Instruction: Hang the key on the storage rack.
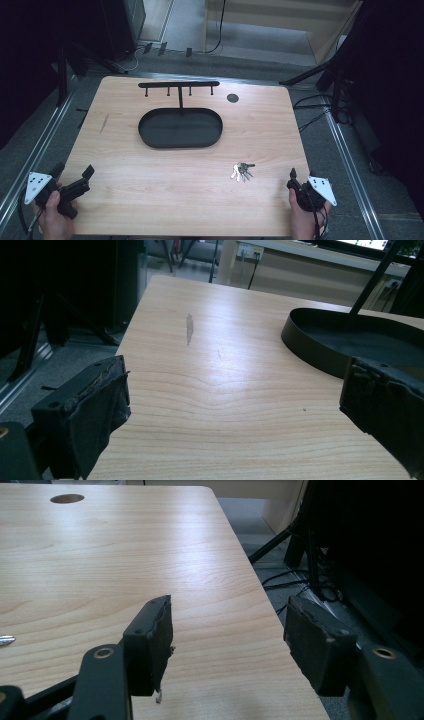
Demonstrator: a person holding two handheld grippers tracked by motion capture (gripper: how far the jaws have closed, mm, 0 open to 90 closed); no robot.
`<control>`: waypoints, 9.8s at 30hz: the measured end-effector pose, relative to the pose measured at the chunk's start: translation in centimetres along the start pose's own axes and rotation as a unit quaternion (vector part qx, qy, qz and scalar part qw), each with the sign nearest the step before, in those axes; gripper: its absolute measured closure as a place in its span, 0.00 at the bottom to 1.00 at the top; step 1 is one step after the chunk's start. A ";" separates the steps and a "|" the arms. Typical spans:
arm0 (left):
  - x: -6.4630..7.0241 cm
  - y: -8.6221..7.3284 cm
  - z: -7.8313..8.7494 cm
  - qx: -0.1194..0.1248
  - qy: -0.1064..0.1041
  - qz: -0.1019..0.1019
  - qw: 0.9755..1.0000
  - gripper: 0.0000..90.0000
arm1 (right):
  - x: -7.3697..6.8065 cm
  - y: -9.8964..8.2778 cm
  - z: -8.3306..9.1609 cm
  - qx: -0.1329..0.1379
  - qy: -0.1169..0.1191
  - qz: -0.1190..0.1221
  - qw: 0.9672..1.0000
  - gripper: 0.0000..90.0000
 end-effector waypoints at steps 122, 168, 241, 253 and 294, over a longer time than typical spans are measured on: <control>0.0 0.0 -0.1 -0.016 -0.023 0.005 1.000 0.00 | -14.0 8.6 -5.9 -0.402 0.260 0.387 0.788 0.95; 0.1 0.1 -0.4 -0.032 -0.022 0.006 0.999 0.00 | -27.1 25.8 -3.5 -0.269 0.234 0.391 0.849 1.00; 0.0 0.1 -0.4 -0.029 -0.030 0.008 0.999 0.00 | -25.1 25.8 -5.3 -0.235 0.206 0.377 0.872 1.00; -0.1 0.1 -0.4 -0.029 -0.031 0.009 0.999 0.00 | -24.5 25.3 -6.2 -0.245 0.196 0.367 0.876 1.00; 0.0 0.1 -0.4 -0.031 -0.029 0.004 0.999 0.00 | -16.2 17.6 -9.5 -0.329 0.172 0.255 0.893 0.58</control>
Point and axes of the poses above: each handheld gripper's, and its own axes: z roughly backward along the jaws, y roughly out of its top, x roughly to its right, the point moved 2 cm from there along -z, roughly forward along the jaws, and after that the axes turned 8 degrees about -x, right-handed, at the moved point
